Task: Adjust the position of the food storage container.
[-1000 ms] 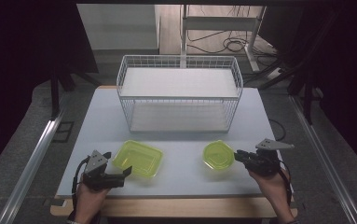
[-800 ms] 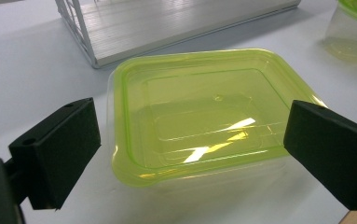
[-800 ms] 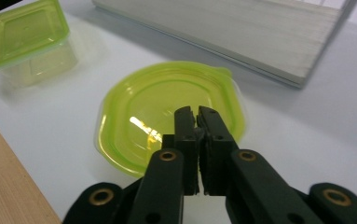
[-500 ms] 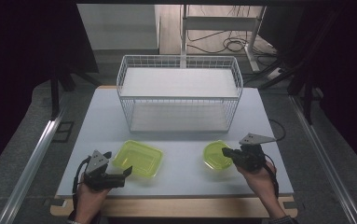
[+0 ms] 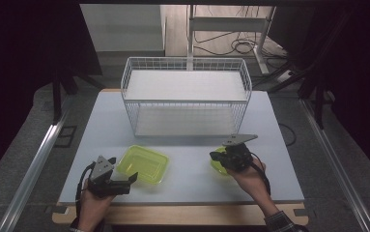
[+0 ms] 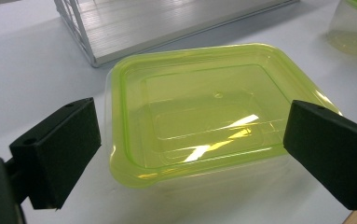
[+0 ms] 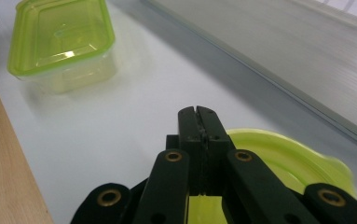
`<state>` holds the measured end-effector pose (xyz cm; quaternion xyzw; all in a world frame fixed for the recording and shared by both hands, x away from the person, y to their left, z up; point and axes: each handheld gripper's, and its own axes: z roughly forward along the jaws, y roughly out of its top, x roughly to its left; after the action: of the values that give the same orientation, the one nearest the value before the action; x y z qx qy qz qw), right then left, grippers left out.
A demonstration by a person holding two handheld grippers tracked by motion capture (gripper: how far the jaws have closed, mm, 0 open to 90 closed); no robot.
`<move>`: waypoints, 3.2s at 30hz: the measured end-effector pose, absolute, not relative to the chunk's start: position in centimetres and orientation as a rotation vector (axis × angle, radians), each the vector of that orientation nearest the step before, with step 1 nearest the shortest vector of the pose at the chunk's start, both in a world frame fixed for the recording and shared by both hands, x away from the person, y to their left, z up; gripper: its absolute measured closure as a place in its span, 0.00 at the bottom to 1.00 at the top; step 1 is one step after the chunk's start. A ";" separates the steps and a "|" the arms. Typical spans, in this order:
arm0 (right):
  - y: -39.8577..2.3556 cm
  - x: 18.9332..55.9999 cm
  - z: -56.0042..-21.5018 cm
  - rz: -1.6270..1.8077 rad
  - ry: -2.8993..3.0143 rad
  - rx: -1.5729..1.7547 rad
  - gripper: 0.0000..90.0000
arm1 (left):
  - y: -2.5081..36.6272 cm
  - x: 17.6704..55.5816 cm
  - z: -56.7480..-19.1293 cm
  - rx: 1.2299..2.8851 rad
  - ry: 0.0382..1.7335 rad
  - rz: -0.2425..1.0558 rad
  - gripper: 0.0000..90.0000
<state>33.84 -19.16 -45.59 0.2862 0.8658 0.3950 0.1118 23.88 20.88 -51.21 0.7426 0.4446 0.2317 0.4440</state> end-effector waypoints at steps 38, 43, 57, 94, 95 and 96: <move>-26.3 35.7 -46.9 1.022 2.445 1.061 0.99 | 20.4 23.9 -51.3 1.884 1.088 0.580 0.04; -26.9 35.0 -46.4 1.047 2.417 1.062 0.98 | 20.5 23.9 -51.3 1.879 1.091 0.579 0.04; -27.1 32.2 -47.0 1.033 2.488 1.024 0.98 | 20.6 23.9 -51.2 1.876 1.100 0.585 0.04; -27.9 32.5 -46.7 1.094 2.439 1.029 0.97 | 24.8 25.7 -51.5 1.928 1.256 0.580 1.00; -27.8 32.4 -46.7 1.097 2.443 1.027 0.97 | 24.6 26.0 -51.8 1.946 1.257 0.564 1.00; -27.8 32.4 -46.8 1.097 2.445 1.028 0.97 | 24.3 26.2 -52.0 1.967 1.258 0.559 1.00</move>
<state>32.41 -27.81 -46.75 0.3548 0.8440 0.3787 0.1356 26.21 24.29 -52.01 0.7638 0.4884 0.2170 0.3619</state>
